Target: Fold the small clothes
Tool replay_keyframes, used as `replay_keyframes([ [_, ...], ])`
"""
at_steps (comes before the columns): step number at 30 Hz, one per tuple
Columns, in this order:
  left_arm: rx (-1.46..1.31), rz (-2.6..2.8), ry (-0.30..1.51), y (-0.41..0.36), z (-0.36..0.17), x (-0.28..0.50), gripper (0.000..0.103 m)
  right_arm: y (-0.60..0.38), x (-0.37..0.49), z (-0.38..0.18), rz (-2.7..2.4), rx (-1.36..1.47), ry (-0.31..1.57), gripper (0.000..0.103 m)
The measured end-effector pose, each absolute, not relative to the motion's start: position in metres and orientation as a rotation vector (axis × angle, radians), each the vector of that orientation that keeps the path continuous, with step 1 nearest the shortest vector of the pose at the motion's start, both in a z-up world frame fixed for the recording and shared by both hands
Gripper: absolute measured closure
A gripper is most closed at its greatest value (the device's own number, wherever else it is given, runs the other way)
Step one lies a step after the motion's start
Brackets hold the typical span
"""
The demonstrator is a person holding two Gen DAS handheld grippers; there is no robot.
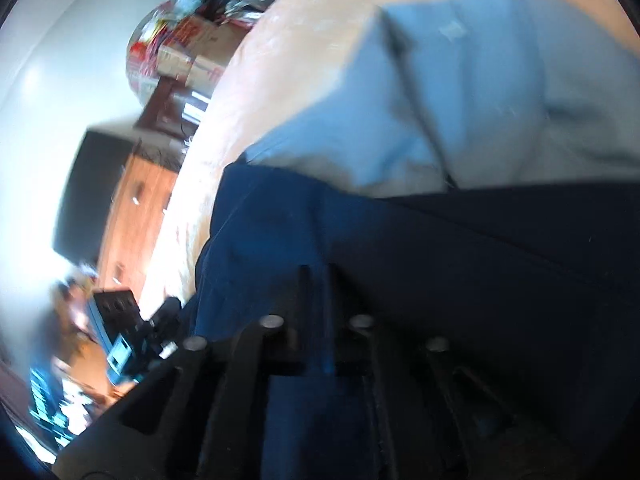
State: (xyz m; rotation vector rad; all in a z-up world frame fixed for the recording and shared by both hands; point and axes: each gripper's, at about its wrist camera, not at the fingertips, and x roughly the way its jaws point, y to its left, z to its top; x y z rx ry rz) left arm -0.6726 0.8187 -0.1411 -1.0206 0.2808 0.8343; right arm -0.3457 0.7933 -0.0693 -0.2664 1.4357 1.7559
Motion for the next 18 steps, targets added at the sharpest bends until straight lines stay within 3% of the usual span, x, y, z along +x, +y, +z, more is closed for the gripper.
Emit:
replay_keyframes([
  [1, -1.021, 0.831, 0.269, 0.818, -0.14, -0.671, 0.03, 0.794, -0.353, -0.059, 1.785, -0.266, 1.412, 0.064],
  [5, -1.03, 0.825, 0.239, 0.817, -0.139, -0.674, 0.03, 0.812, -0.401, -0.019, 1.935, -0.313, 1.328, 0.062],
  [8, -1.021, 0.843, 0.242, 0.814, -0.137, -0.676, 0.03, 0.83, -0.446, -0.012, 2.144, -0.339, 1.415, 0.062],
  [11, -0.978, 0.92, 0.206, 0.804, -0.129, -0.682, 0.03, 0.858, -0.488, -0.048, 2.218, -0.444, 1.613, 0.08],
  [13, -0.958, 0.985, 0.144, 0.794, -0.125, -0.695, 0.029, 0.874, -0.507, -0.084, 2.18, -0.541, 1.745, 0.101],
  [18, -0.983, 1.016, 0.085, 0.792, -0.129, -0.709, 0.028, 0.904, -0.515, -0.098, 2.169, -0.578, 1.759, 0.103],
])
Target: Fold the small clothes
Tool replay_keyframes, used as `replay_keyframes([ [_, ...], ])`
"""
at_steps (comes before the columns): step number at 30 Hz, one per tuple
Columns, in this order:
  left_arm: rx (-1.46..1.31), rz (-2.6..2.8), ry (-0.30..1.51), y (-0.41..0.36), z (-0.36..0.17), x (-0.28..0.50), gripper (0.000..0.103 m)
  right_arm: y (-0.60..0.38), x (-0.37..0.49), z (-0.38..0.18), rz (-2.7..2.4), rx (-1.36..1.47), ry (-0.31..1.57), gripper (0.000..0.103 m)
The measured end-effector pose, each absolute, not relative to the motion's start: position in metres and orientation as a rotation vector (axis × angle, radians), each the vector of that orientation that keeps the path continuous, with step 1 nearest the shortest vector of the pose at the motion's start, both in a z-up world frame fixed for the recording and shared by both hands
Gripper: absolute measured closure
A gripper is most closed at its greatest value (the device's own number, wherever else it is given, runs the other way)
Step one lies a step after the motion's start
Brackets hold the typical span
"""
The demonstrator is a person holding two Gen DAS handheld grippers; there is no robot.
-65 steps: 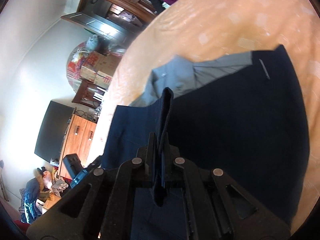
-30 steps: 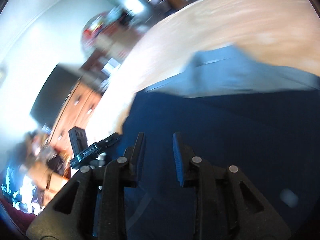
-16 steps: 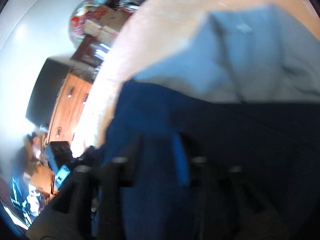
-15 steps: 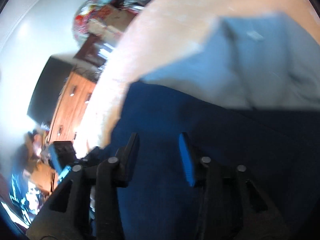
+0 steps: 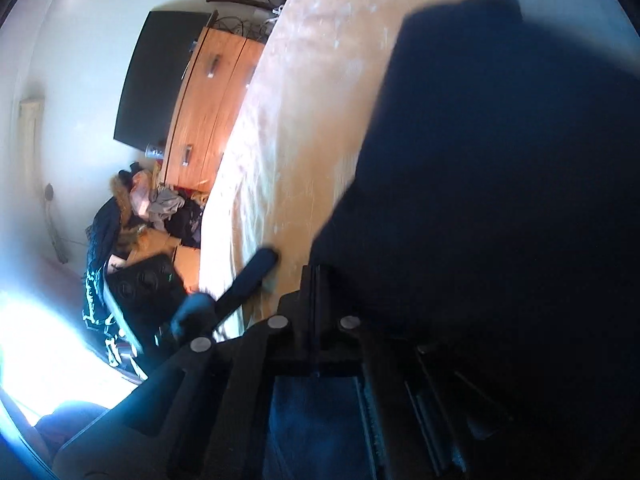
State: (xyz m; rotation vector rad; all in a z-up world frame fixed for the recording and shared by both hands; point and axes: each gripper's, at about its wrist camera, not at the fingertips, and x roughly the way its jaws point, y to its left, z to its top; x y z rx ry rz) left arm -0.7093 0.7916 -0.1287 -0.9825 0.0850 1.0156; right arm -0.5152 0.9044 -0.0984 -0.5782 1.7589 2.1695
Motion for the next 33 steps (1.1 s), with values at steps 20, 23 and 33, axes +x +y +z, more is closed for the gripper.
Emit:
replay_keyframes([
  [20, -0.998, 0.991, 0.07, 0.793, -0.135, -0.71, 0.022, 0.825, -0.367, 0.003, 1.979, -0.34, 1.258, 0.1],
  [23, -1.003, 0.987, 0.083, 0.795, -0.136, -0.707, 0.021, 0.731, -0.323, -0.018, 1.846, -0.276, 1.287, 0.099],
  [33, -1.054, 0.954, 0.168, 0.809, -0.135, -0.697, 0.013, 0.588, -0.185, -0.075, 1.484, -0.112, 1.381, 0.103],
])
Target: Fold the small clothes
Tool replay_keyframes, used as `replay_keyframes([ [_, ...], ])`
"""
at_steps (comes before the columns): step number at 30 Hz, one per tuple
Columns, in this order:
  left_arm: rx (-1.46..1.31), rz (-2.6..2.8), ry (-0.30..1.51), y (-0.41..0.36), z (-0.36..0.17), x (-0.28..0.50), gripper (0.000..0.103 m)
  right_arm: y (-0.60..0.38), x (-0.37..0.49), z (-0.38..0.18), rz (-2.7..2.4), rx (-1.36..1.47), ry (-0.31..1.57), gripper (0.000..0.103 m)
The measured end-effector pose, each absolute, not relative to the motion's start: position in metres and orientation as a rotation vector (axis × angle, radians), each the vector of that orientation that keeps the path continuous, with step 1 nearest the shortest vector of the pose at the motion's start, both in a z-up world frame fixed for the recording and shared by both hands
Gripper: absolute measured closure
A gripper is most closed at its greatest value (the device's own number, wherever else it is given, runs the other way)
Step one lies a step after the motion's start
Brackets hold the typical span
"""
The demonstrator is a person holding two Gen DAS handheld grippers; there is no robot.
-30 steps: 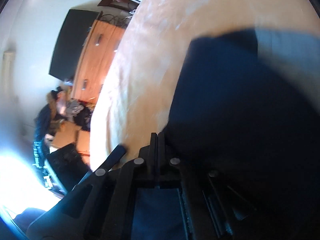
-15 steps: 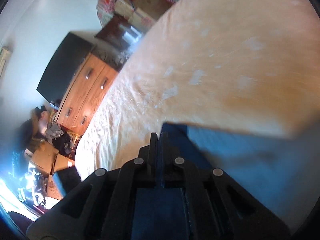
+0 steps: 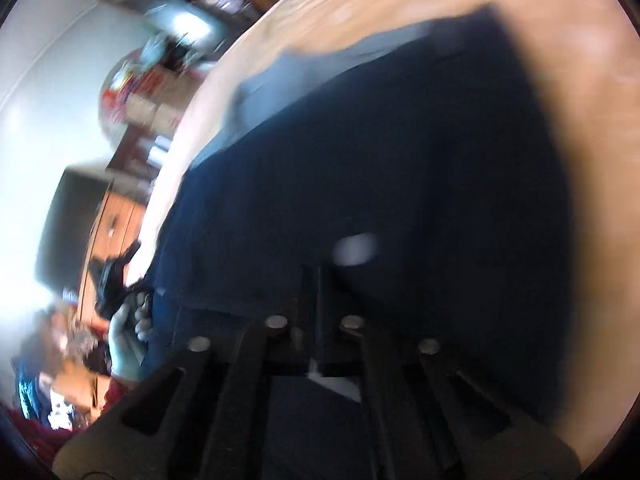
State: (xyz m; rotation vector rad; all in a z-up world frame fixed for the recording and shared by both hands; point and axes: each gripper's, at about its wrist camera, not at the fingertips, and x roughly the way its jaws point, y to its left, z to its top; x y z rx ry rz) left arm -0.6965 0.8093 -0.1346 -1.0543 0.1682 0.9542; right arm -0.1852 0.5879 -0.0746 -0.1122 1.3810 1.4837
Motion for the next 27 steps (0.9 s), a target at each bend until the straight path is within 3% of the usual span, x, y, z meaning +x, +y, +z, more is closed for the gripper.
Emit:
replay_keyframes([
  [2, -1.091, 0.944, 0.191, 0.81, -0.132, -0.7, 0.016, 0.573, -0.165, -0.065, 1.402, -0.127, 1.327, 0.103],
  [5, -1.112, 0.958, 0.247, 0.798, -0.124, -0.71, 0.018, 0.546, -0.137, -0.047, 1.338, -0.11, 1.318, 0.087],
  [7, -1.123, 0.952, 0.251, 0.779, -0.113, -0.725, 0.018, 0.525, -0.144, -0.027, 1.36, -0.141, 1.289, 0.065],
  [12, -1.096, 0.862, 0.31, 0.706, -0.084, -0.766, 0.018, 0.463, -0.173, -0.001, 1.431, -0.144, 1.296, 0.045],
  [27, -1.095, 0.628, 0.588, 0.545, -0.099, -0.824, 0.019, 0.336, -0.26, -0.016, 1.462, -0.249, 1.427, 0.042],
])
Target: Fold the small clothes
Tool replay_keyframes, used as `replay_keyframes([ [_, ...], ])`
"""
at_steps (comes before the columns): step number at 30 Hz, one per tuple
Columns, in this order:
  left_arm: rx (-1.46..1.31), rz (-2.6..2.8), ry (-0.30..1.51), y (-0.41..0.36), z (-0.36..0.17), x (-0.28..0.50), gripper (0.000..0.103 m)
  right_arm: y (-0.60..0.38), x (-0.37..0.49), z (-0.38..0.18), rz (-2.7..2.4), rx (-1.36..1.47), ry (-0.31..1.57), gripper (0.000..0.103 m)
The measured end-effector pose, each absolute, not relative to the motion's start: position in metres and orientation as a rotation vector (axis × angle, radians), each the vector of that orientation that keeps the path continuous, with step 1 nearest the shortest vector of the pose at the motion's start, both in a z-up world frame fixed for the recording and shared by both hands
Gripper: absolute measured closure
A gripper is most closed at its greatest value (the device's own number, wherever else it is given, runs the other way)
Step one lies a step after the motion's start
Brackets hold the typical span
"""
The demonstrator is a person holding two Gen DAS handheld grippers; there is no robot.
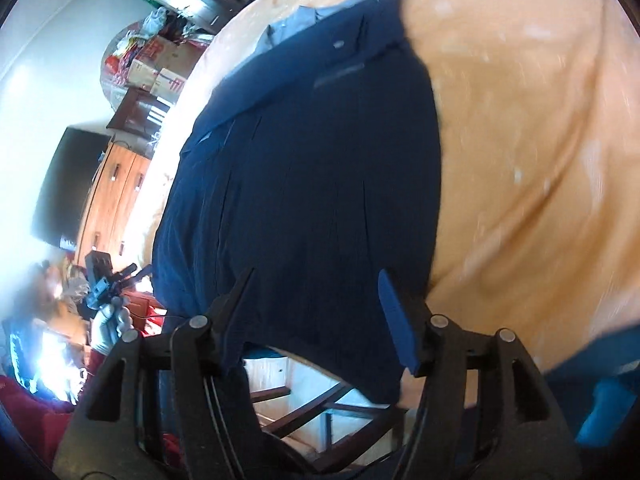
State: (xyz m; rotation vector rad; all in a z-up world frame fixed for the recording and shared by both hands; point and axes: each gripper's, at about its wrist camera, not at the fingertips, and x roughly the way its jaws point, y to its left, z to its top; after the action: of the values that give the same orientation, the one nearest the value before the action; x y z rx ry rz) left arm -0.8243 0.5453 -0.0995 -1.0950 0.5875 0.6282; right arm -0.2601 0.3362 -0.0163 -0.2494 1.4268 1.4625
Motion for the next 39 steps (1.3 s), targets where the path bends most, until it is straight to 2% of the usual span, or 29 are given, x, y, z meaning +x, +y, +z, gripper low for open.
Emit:
replay_keyframes([
  [5, -1.085, 0.622, 0.559, 0.544, -0.105, -0.827, 0.024, 0.332, -0.269, -0.02, 1.46, -0.234, 1.445, 0.042],
  [10, -1.041, 0.579, 0.605, 0.551, -0.108, -0.812, 0.033, 0.328, -0.275, -0.016, 1.464, -0.255, 1.434, 0.042],
  [12, -1.039, 0.535, 0.614, 0.551, -0.108, -0.806, 0.042, 0.327, -0.272, -0.017, 1.455, -0.244, 1.434, 0.041],
  [19, -1.057, 0.406, 0.639, 0.557, -0.114, -0.794, 0.046, 0.324, -0.269, -0.017, 1.441, -0.243, 1.43, 0.041],
  [21, -1.054, 0.408, 0.678, 0.566, -0.122, -0.791, 0.059, 0.325, -0.27, -0.016, 1.442, -0.253, 1.427, 0.041],
  [27, -1.065, 0.301, 0.634, 0.557, -0.115, -0.788, 0.059, 0.314, -0.262, -0.017, 1.422, -0.234, 1.427, 0.041],
  [28, -1.066, 0.319, 0.656, 0.56, -0.119, -0.786, 0.062, 0.313, -0.26, -0.018, 1.416, -0.234, 1.43, 0.041],
  [29, -1.067, 0.352, 0.692, 0.565, -0.126, -0.785, 0.077, 0.311, -0.258, -0.019, 1.407, -0.242, 1.43, 0.041],
  [33, -1.085, 0.314, 0.606, 0.57, -0.119, -0.783, 0.08, 0.305, -0.247, -0.018, 1.374, -0.303, 1.408, 0.042],
  [35, -1.083, 0.282, 0.565, 0.568, -0.114, -0.783, 0.08, 0.301, -0.24, -0.02, 1.356, -0.342, 1.391, 0.046],
  [39, -1.128, 0.287, 0.574, 0.573, -0.128, -0.779, 0.082, 0.302, -0.23, -0.031, 1.338, -0.317, 1.417, 0.049],
])
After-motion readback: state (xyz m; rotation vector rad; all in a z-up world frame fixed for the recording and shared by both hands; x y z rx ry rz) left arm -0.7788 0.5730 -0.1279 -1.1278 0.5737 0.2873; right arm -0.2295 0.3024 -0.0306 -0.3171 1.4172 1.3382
